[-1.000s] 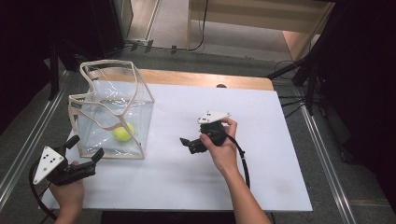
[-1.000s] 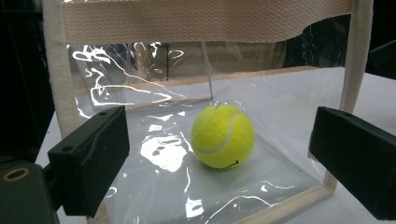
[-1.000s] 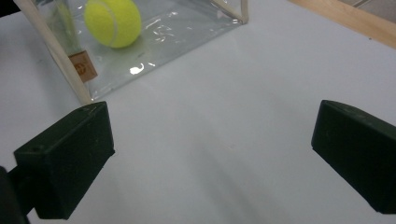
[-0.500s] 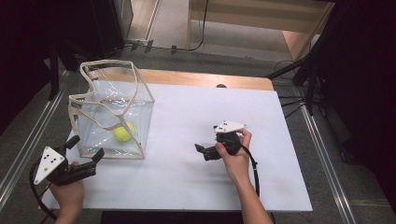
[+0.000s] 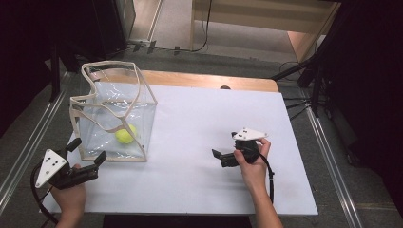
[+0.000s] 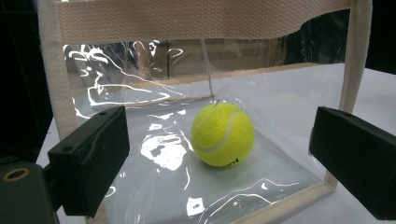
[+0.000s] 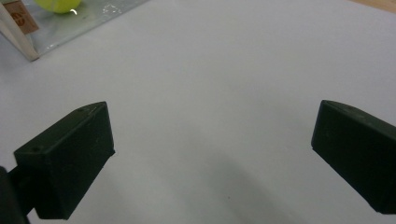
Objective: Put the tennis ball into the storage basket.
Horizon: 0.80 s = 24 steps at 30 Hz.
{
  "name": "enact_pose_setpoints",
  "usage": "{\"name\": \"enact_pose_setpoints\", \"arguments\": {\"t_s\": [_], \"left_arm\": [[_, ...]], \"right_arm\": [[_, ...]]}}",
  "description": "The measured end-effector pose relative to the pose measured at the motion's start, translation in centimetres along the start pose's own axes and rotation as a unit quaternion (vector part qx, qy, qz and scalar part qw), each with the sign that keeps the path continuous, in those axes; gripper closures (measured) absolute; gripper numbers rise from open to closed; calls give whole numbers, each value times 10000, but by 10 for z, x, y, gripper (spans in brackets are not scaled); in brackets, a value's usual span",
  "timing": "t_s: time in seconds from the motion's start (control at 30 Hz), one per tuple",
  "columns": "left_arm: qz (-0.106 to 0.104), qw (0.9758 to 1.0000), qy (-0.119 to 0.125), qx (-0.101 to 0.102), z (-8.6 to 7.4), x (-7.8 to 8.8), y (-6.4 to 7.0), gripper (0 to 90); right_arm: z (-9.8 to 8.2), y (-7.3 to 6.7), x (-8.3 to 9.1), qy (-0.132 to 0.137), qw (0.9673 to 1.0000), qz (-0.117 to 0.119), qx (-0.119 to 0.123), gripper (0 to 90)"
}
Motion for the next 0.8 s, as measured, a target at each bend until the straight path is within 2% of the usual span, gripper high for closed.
{"name": "enact_pose_setpoints", "arguments": {"t_s": [0.8], "left_arm": [[21,10000,-13,-46,0,-1,2,54]], "right_arm": [[-27,40,38,179,9987,-384,-297,0]]}}
Point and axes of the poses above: each handheld gripper's, and its own axes: x roughly backward along the jaws, z roughly out of its top, y roughly to its right, the point moved 8 cm from there along -x, roughly forward along the jaws, and after that the axes turned 11 degrees about -x, right-handed, at the moved point
